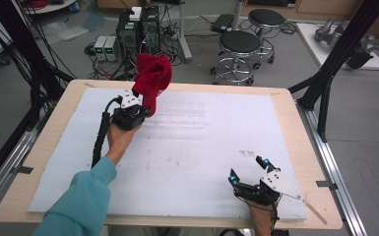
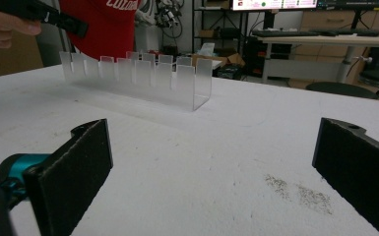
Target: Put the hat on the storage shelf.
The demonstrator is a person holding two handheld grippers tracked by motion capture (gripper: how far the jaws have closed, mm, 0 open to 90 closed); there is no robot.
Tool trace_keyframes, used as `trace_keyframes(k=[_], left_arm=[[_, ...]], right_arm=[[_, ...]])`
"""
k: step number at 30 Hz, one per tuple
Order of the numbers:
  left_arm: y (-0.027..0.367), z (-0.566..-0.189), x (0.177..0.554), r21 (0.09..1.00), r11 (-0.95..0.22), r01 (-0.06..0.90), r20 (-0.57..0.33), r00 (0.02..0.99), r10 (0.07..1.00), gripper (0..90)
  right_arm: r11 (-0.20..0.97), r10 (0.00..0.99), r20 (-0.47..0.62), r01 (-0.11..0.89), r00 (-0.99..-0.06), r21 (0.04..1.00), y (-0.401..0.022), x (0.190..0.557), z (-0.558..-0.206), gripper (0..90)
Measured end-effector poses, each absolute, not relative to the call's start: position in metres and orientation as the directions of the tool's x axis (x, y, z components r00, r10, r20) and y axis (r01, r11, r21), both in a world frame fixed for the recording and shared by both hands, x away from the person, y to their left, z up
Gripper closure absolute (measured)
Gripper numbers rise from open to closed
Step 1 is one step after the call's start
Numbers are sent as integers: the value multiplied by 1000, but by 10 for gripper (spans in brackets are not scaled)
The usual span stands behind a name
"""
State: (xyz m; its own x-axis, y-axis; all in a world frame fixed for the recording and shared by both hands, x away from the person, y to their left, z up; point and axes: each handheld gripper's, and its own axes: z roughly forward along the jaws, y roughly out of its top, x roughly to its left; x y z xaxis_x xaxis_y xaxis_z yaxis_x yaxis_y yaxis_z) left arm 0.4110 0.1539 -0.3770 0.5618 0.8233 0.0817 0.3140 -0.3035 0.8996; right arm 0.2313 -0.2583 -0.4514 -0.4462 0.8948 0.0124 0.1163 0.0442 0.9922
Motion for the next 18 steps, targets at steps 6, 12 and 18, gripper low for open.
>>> trace_keyframes(k=[6,12,18], left_arm=[[153,-387,410,888,-318,332,84,563,822,852],[152,-398,406,892,-326,312,105,559,823,852],[149,-400,404,883,-350,313,128,557,820,851]], right_arm=[[35,892,16,103,-453,994,-260,230,-452,6],[5,889,45,109,-455,994,-262,230,-452,6],[-2,891,54,115,-451,993,-262,230,-452,6]])
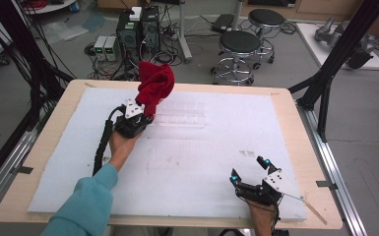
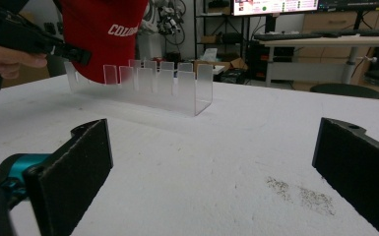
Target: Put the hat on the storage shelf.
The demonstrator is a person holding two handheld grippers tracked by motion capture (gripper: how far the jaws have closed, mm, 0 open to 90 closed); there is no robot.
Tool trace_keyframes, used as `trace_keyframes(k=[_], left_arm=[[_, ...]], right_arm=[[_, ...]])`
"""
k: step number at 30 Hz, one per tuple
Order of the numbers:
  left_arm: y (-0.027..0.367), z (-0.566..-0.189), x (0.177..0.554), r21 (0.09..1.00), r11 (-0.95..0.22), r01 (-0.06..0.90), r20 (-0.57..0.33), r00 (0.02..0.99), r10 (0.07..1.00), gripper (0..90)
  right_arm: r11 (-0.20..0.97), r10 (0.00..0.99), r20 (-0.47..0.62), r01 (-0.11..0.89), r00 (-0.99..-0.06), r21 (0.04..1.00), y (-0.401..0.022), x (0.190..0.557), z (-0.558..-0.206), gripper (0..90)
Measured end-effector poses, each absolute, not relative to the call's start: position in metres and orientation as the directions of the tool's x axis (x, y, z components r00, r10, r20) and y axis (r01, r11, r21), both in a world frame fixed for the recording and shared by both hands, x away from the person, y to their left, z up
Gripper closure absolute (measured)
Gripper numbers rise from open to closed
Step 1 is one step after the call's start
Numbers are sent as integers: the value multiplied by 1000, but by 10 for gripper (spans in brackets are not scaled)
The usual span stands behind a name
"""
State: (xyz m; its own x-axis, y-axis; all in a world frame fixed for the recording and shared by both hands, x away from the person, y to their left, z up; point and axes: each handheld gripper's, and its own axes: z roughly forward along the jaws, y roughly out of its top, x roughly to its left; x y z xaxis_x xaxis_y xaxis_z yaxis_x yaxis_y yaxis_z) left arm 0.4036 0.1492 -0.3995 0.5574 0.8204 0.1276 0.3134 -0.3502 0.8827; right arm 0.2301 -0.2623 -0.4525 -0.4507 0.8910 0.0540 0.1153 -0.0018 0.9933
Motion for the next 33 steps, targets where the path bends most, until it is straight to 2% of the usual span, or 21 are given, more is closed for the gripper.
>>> trace_keyframes(k=[8,10,13,14,18,19,24,26,29,33], left_arm=[[148,-400,403,870,-339,357,99,548,830,839],[148,-402,404,859,-335,387,81,543,836,799],[151,-404,405,838,-335,431,55,544,837,605],[151,-404,405,838,-335,431,55,544,837,495],[157,-400,402,837,-309,452,11,551,835,240],[157,-400,402,837,-309,452,11,551,835,219],[167,-385,389,848,-315,426,5,588,809,188],[172,-383,380,874,-299,383,21,584,811,188],[184,-382,369,854,-313,415,7,593,805,195],[204,-380,353,861,-328,388,31,604,796,198]], right_arm=[[-5,891,55,112,-451,994,-263,231,-452,5],[-5,891,55,112,-450,994,-263,230,-452,6],[-6,891,56,112,-451,994,-263,230,-452,6],[-3,890,53,110,-452,994,-263,230,-452,6],[-2,891,51,108,-451,994,-262,230,-453,6],[1,891,47,107,-452,994,-263,230,-453,6],[7,890,40,102,-454,995,-262,230,-453,6],[6,891,41,103,-451,995,-262,230,-452,6],[14,890,33,98,-455,995,-262,230,-453,6],[13,890,38,109,-454,994,-261,230,-452,6]])
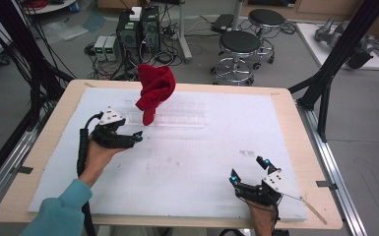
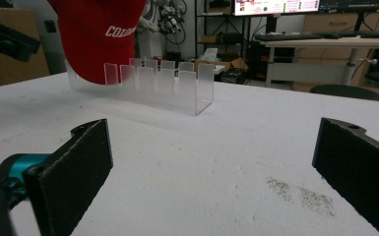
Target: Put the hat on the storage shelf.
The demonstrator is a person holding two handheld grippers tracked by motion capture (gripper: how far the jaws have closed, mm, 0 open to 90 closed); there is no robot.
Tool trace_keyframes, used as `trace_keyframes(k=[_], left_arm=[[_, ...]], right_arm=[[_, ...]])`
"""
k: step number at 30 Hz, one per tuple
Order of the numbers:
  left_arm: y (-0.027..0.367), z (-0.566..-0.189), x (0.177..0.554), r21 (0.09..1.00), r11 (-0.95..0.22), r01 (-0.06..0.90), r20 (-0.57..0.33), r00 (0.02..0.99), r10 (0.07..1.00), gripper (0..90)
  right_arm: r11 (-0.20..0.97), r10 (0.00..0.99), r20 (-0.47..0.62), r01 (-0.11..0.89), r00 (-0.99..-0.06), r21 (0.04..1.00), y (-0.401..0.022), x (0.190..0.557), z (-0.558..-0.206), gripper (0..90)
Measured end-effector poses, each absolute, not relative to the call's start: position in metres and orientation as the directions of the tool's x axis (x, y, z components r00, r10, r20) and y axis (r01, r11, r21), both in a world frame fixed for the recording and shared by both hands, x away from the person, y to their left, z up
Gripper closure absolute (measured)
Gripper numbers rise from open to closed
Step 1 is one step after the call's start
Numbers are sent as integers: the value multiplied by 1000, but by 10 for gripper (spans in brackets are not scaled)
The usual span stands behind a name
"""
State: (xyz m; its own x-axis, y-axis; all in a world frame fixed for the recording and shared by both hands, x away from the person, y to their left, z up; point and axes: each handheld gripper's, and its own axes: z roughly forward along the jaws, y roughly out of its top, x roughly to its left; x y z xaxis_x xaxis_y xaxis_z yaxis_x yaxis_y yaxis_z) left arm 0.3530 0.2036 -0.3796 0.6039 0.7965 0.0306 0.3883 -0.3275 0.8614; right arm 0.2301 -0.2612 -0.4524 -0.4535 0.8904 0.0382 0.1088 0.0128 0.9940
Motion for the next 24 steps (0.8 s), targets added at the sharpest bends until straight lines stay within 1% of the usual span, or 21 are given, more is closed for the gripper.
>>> trace_keyframes(k=[3,7,10,11,12,14,20,22,24], left_arm=[[217,-380,340,865,-331,376,32,619,785,198],[242,-388,317,915,-297,274,52,649,759,198],[264,-401,296,949,-251,188,67,661,747,199],[264,-401,296,949,-251,188,67,661,747,199],[276,-409,287,966,-207,157,51,664,746,197],[288,-418,280,975,-168,146,32,655,755,194],[306,-435,267,980,-135,147,12,632,775,188],[309,-440,262,986,-112,126,8,631,776,188],[309,-445,259,990,-115,86,34,639,768,188]], right_arm=[[18,890,32,105,-455,994,-261,230,-452,6],[25,891,24,101,-454,995,-261,230,-452,6],[22,891,29,107,-454,994,-260,230,-452,6],[23,891,28,106,-452,994,-260,230,-452,6],[25,892,25,105,-452,994,-260,230,-452,6],[25,892,27,107,-451,994,-260,230,-452,6],[38,895,13,105,-447,994,-259,230,-452,6],[38,896,15,110,-443,993,-259,231,-452,6],[37,898,17,115,-439,993,-258,231,-452,6]])
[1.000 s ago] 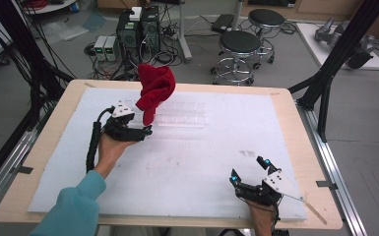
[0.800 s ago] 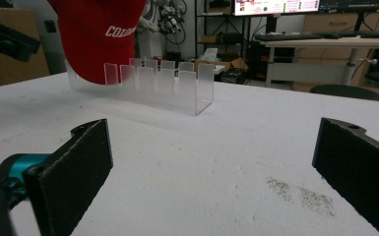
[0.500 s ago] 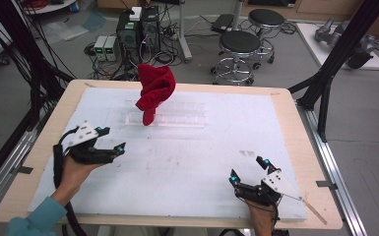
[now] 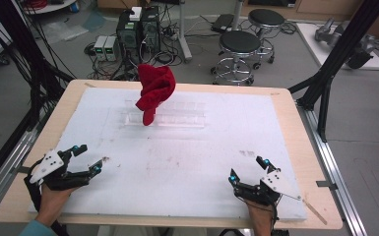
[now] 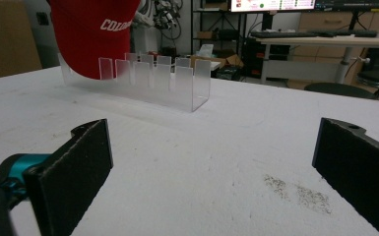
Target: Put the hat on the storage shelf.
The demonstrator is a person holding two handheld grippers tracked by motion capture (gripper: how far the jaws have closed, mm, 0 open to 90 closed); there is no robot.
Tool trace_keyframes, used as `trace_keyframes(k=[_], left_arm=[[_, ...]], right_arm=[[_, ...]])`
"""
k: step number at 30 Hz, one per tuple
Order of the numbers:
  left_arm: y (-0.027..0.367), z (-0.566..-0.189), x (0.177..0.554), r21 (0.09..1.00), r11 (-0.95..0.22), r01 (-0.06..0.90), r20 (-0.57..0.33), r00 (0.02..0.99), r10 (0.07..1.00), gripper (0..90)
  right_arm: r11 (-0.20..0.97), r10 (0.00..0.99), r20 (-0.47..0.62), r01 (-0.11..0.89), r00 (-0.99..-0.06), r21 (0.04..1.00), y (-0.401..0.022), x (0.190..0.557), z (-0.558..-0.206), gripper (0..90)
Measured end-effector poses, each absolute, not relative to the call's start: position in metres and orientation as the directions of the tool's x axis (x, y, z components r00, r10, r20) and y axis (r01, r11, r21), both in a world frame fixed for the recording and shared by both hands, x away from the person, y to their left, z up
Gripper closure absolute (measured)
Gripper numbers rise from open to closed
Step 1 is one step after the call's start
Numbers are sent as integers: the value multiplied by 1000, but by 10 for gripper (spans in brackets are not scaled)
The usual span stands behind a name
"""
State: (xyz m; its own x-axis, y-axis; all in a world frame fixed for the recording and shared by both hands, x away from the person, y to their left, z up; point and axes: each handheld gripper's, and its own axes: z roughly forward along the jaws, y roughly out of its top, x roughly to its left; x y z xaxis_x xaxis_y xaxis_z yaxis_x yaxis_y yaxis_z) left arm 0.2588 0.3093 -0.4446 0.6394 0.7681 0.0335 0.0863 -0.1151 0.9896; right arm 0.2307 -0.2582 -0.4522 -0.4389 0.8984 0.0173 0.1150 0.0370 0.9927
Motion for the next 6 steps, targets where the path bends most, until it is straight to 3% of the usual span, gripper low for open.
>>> trace_keyframes(k=[6], left_arm=[[309,-452,250,994,-102,27,63,624,779,189]], right_arm=[[36,903,15,112,-429,993,-258,231,-452,6]])
